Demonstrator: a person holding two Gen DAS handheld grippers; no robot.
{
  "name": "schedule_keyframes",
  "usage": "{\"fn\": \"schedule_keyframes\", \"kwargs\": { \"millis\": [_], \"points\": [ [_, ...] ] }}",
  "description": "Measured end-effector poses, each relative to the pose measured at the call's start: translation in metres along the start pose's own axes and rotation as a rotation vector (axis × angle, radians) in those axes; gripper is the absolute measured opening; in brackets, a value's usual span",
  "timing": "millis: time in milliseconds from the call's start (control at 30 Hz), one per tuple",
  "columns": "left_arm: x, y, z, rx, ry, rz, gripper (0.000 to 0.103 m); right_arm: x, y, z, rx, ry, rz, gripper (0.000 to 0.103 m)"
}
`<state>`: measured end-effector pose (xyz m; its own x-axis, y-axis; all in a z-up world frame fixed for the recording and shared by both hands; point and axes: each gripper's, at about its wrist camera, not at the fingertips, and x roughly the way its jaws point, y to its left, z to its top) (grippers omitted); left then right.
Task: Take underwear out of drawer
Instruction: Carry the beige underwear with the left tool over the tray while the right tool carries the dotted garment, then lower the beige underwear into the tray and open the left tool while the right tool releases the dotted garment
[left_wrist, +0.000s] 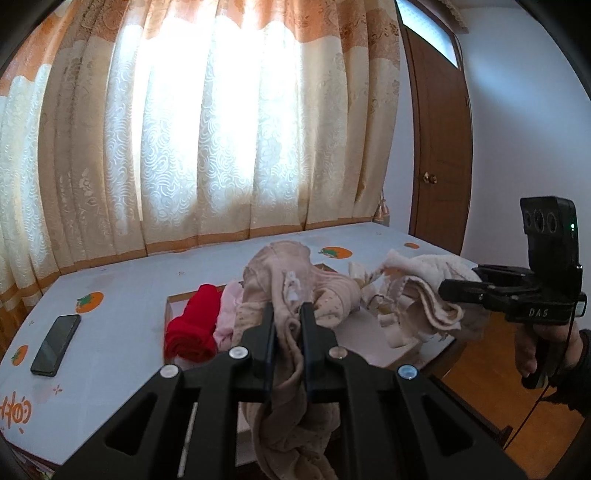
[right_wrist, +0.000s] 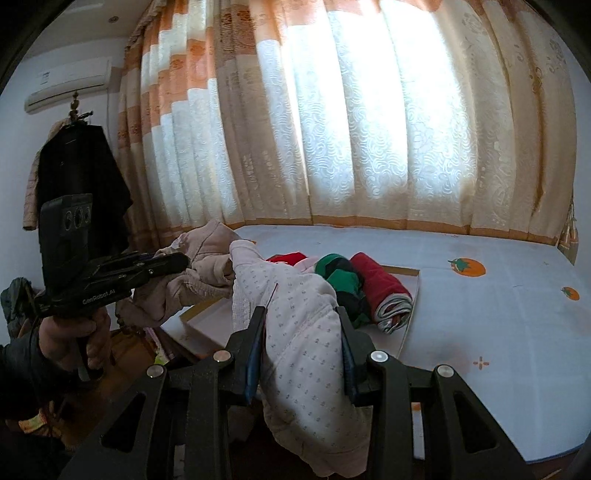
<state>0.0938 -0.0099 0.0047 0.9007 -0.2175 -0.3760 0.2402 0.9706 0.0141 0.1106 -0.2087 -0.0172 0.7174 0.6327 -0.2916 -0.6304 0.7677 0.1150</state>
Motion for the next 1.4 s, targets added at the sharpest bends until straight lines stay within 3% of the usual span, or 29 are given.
{"fn": "schedule_keyframes", "kwargs": {
  "millis": [300,567,800,1400],
  "points": [
    [0.047,0.003,0.012,-0.041,0.082,-0.026,0.009,0.033,-0.023,0.016,0.078,0.033,-0.042,0.037],
    [0.083,0.014,0.002,-0.139,0.185,-0.058,0.009,0.065,-0.035,0.016,0.138,0.084,-0.059,0.037],
    [0.1,0.012,-0.009,-0.164,0.246,-0.038,0.009,0.091,-0.042,0.009,0.178,0.156,-0.063,0.038],
    [0.129,-0.006,-0.017,-0.105,0.295,0.007,0.011,0.126,-0.029,-0.003,0.055,0.295,-0.183,0.039]
  ]
}}
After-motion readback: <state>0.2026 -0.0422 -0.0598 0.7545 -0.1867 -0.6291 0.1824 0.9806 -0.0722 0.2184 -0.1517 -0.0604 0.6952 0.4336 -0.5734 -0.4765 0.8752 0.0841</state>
